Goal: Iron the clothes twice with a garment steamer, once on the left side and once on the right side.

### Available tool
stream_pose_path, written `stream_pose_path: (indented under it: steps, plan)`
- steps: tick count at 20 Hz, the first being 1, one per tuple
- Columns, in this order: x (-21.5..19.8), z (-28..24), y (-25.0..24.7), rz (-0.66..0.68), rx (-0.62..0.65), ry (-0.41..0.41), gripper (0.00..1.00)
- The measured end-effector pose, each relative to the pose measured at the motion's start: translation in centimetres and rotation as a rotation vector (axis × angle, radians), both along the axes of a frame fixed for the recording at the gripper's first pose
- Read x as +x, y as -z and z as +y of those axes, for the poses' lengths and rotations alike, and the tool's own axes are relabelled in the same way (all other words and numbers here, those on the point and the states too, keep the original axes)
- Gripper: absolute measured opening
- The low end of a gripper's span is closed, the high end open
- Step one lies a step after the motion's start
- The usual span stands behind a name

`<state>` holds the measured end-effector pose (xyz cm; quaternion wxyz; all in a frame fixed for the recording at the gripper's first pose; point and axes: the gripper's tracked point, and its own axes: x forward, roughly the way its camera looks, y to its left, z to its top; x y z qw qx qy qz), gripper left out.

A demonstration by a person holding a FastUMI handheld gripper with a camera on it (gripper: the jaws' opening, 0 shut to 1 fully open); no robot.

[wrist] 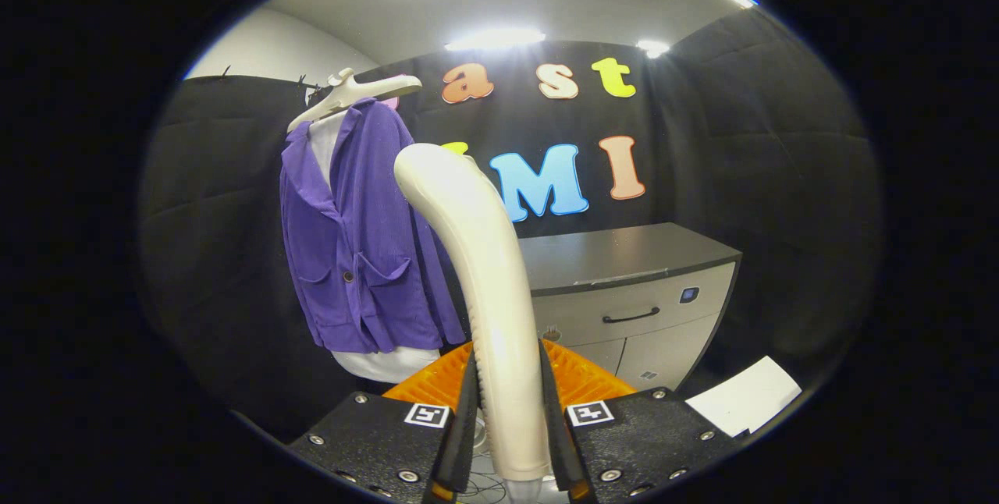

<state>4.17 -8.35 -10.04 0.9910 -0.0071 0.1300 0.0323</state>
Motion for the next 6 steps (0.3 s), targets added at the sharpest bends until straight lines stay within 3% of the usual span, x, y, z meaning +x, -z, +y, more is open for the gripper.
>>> stream_pose_path:
  steps: [6]
  plan:
    - [-0.2,0.52,0.51,0.002,-0.026,-0.013,0.4]
